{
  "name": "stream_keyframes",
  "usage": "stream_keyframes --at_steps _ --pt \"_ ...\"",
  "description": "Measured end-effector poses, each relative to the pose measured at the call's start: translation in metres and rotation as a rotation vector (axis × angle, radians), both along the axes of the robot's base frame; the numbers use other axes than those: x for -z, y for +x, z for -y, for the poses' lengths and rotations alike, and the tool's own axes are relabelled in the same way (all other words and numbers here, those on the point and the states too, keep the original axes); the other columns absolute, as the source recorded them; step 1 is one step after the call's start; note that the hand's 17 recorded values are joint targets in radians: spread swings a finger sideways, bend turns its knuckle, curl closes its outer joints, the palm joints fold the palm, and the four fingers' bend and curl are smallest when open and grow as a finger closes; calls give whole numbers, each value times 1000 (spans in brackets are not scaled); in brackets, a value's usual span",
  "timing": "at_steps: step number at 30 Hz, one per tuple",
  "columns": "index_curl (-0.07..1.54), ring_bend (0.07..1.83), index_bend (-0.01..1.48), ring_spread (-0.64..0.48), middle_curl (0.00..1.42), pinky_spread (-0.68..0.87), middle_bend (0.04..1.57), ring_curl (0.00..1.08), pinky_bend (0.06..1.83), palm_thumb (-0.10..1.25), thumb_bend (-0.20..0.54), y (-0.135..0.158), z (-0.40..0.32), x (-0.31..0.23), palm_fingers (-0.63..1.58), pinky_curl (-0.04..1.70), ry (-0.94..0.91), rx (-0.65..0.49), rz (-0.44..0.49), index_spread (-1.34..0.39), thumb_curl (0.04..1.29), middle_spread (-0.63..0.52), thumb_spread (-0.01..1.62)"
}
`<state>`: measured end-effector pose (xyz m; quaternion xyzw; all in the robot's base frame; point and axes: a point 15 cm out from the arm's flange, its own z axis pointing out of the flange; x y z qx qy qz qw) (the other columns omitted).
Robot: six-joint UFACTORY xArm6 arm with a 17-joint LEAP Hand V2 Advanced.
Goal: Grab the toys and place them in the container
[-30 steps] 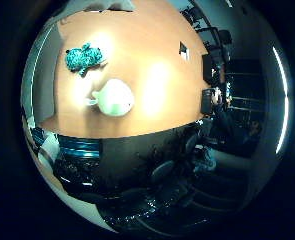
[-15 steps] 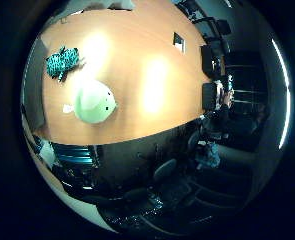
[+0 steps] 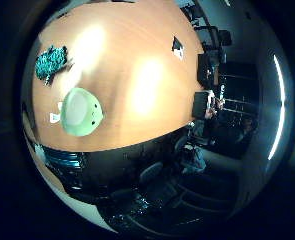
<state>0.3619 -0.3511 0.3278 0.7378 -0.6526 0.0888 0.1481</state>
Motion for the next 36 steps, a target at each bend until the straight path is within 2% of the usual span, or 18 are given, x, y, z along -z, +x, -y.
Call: stream_keyframes --at_steps 6,14,30,36 --pt "320 448 176 13 356 370 264 194 556 683 -26 20 10 6 281 114 -122 4 -18 -408 320 -86 1015" --pt "312 410 172 23 360 369 248 208 512 665 -25 40 0 11 290 142 -191 -4 -27 -408 317 -79 1014" --pt "309 372 170 24 364 384 221 230 461 648 -25 65 -61 22 308 182 -181 -79 -23 -408 313 -84 1021" --pt "306 364 169 24 366 385 216 236 449 643 -24 59 -92 46 310 193 -163 -98 -46 -408 310 -84 1028"
